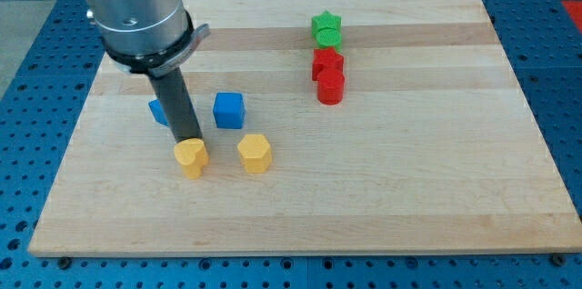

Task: Place the yellow heart into the yellow hexagon

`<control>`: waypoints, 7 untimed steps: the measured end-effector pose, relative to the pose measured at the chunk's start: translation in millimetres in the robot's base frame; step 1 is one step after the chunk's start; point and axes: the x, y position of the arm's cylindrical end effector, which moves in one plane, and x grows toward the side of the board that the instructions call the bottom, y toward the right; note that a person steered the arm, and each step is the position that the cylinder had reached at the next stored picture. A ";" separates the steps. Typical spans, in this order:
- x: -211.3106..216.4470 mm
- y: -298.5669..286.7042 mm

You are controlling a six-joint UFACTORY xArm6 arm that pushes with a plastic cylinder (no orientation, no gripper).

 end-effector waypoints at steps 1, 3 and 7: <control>2.0 -31.5; 44.8 -60.7; 25.3 39.9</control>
